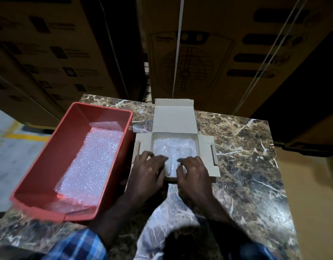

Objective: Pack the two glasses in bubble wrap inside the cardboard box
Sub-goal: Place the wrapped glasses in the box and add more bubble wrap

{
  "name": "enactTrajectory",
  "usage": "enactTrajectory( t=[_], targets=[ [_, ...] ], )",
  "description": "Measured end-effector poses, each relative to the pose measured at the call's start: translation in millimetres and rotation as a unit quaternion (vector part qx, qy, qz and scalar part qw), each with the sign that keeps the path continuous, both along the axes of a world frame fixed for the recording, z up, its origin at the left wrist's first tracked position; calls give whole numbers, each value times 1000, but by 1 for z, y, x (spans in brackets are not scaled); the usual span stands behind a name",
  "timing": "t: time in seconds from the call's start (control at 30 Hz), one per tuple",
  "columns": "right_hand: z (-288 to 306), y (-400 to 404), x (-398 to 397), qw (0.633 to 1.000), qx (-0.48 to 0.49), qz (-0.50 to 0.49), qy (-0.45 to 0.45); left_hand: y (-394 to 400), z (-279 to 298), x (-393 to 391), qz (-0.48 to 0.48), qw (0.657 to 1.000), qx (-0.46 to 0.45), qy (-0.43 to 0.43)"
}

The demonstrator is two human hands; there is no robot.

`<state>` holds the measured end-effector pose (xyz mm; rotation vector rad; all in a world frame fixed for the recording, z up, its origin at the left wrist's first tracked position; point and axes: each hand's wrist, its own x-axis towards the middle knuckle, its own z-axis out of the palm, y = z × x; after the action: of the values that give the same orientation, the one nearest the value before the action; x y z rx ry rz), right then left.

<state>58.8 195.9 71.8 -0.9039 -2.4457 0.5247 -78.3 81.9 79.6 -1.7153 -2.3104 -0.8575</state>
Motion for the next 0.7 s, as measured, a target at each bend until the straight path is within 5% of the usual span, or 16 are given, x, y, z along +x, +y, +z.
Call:
enactTrajectory(
  t=[0.13,0.33,0.47,0.57,0.7],
  targets=[
    [-30,-43,25,995,51,71,44,-56,-26,45,10,999,26,-38],
    [-87,-82,49,985,7,103,-140,-124,-97,53,83,973,-213,11],
    [-85,-91,50,973,4,95,-211,-135,-93,46,74,948,-309,-14],
    [-67,-96,38,979,20,86,-186,-127,-65,43,31,965,-259,-27],
    [-20,-109,-8,1000,23,17,-2,-123,-11,32,-11,997,-70,-36]
  ],
)
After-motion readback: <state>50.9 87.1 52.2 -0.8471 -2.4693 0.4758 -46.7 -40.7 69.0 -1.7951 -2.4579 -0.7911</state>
